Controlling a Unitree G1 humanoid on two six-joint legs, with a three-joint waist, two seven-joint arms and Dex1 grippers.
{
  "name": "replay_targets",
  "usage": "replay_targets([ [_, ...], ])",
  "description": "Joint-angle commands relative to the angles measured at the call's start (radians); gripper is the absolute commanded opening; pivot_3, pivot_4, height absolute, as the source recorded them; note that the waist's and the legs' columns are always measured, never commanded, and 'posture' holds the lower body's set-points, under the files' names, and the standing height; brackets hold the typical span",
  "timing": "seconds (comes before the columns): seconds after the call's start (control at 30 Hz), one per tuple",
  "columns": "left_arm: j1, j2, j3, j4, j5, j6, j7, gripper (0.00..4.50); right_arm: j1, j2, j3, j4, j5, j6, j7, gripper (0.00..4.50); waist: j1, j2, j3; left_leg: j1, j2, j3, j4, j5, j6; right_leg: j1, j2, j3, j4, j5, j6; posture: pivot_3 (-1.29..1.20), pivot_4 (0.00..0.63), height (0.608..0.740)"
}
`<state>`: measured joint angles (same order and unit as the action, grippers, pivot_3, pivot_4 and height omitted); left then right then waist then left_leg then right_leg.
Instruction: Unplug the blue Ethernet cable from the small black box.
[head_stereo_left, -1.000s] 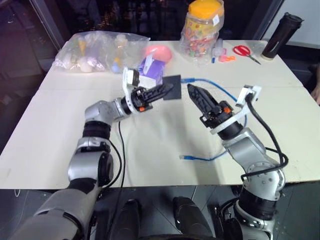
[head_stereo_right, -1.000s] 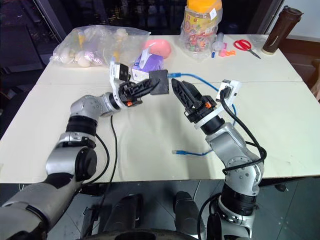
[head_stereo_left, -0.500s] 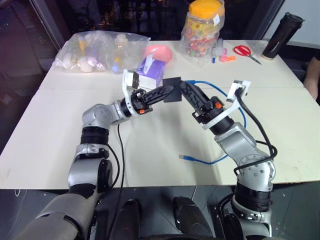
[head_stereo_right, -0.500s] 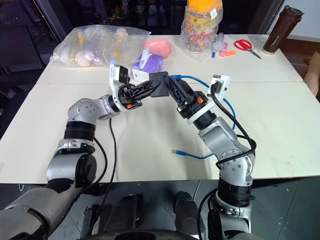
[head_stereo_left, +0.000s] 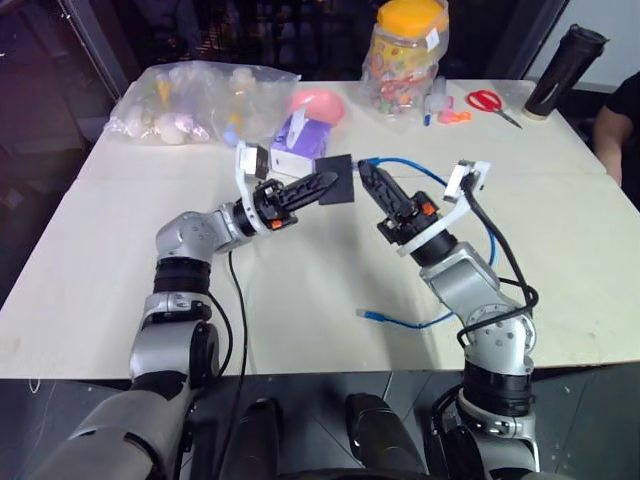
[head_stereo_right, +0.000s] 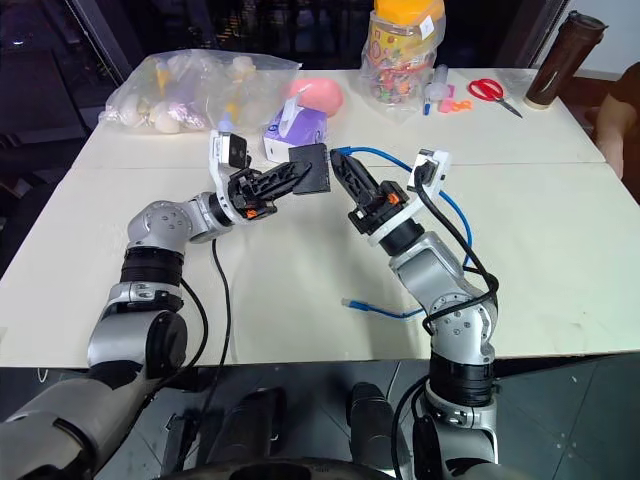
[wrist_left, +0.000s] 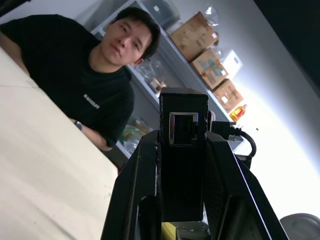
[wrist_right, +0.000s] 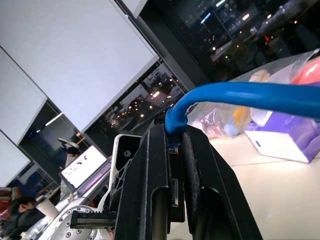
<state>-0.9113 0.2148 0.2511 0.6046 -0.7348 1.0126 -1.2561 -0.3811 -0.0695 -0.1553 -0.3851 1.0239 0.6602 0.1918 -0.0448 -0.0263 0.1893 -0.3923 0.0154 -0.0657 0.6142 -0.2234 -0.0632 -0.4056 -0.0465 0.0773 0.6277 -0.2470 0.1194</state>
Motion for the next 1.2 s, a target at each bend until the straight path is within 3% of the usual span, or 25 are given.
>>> replay_targets([
  [0.03, -0.019, -0.004, 0.001, -0.028, -0.029, -0.010, 0.002, 0.48, -0.020, 0.014, 0.017, -0.003, 0.006, -0.021, 0.012, 1.11, 0.001, 0.000, 0.000, 0.000, 0.000, 0.000, 0.000, 0.000, 0.000, 0.000, 0.000, 0.000, 0.000, 0.000, 0.000, 0.00, 0.150, 0.739],
  [0.17, -0.018, -0.001, 0.005, -0.022, -0.031, -0.017, 0.003, 0.48, -0.022, 0.025, -0.003, 0.009, 0.026, -0.043, 0.007, 3.05, 0.000, 0.000, 0.000, 0.000, 0.000, 0.000, 0.000, 0.000, 0.000, 0.000, 0.000, 0.000, 0.000, 0.000, 0.000, 0.00, 0.150, 0.739],
  [0.33, -0.013, -0.001, 0.003, -0.020, -0.031, -0.025, 0.005, 0.48, -0.026, 0.029, -0.025, 0.021, 0.047, -0.061, 0.011, 3.05, 0.000, 0.000, 0.000, 0.000, 0.000, 0.000, 0.000, 0.000, 0.000, 0.000, 0.000, 0.000, -0.001, 0.000, 0.000, 0.00, 0.150, 0.739],
  [0.43, -0.007, -0.004, 0.001, -0.025, -0.033, -0.026, 0.009, 0.48, -0.022, 0.028, -0.016, 0.026, 0.045, -0.059, 0.018, 2.28, 0.000, 0.000, 0.000, 0.000, 0.000, 0.000, 0.000, 0.000, 0.000, 0.000, 0.000, 0.000, -0.001, 0.000, 0.000, 0.00, 0.150, 0.739],
  [0.5, -0.006, -0.005, 0.001, -0.027, -0.034, -0.025, 0.012, 0.48, -0.021, 0.028, -0.010, 0.028, 0.043, -0.057, 0.021, 1.21, 0.000, 0.000, 0.000, 0.000, 0.000, 0.000, 0.000, 0.000, 0.000, 0.000, 0.000, 0.000, -0.001, 0.000, 0.000, 0.00, 0.150, 0.739],
  [0.6, -0.004, -0.005, 0.000, -0.028, -0.037, -0.026, 0.016, 0.48, -0.024, 0.028, 0.004, 0.036, 0.037, -0.052, 0.031, 0.02, 0.000, 0.000, 0.000, 0.000, 0.000, 0.000, 0.000, 0.000, 0.000, 0.000, 0.000, 0.000, -0.001, 0.000, 0.000, 0.00, 0.150, 0.739],
  [0.83, -0.003, -0.003, 0.000, -0.027, -0.038, -0.033, 0.023, 0.48, -0.024, 0.032, 0.015, 0.046, 0.022, -0.061, 0.038, 0.02, 0.000, 0.000, 0.000, 0.000, 0.000, 0.000, -0.001, 0.000, 0.000, 0.000, 0.000, 0.000, -0.002, 0.000, 0.000, 0.00, 0.150, 0.739],
  [0.87, -0.002, -0.004, -0.001, -0.027, -0.037, -0.034, 0.023, 0.48, -0.023, 0.031, 0.015, 0.046, 0.022, -0.061, 0.038, 0.83, 0.000, 0.000, 0.000, 0.000, 0.000, 0.000, -0.001, 0.000, 0.000, 0.000, 0.000, 0.000, -0.002, 0.000, 0.000, 0.00, 0.150, 0.739],
  [0.9, -0.002, -0.003, 0.000, -0.026, -0.037, -0.035, 0.023, 0.48, -0.023, 0.028, 0.016, 0.046, 0.027, -0.056, 0.039, 1.14, 0.000, 0.000, 0.000, 0.000, 0.000, 0.000, -0.001, 0.000, 0.000, 0.000, 0.000, 0.000, -0.002, 0.000, 0.000, 0.00, 0.150, 0.739],
  [1.0, -0.002, -0.001, 0.003, -0.022, -0.037, -0.039, 0.024, 0.48, -0.022, 0.027, 0.013, 0.050, 0.030, -0.059, 0.032, 2.66, 0.000, 0.000, 0.000, -0.001, 0.000, 0.000, -0.001, 0.000, 0.000, 0.000, 0.000, 0.000, -0.003, 0.000, 0.000, 0.00, 0.150, 0.739],
  [1.2, -0.002, 0.001, 0.003, -0.016, -0.036, -0.045, 0.027, 0.48, -0.021, 0.030, 0.004, 0.052, 0.044, -0.063, 0.035, 2.66, 0.000, 0.000, 0.000, -0.001, 0.000, 0.000, -0.001, 0.000, 0.000, 0.000, 0.000, 0.000, -0.004, 0.000, 0.000, 0.00, 0.150, 0.739],
])
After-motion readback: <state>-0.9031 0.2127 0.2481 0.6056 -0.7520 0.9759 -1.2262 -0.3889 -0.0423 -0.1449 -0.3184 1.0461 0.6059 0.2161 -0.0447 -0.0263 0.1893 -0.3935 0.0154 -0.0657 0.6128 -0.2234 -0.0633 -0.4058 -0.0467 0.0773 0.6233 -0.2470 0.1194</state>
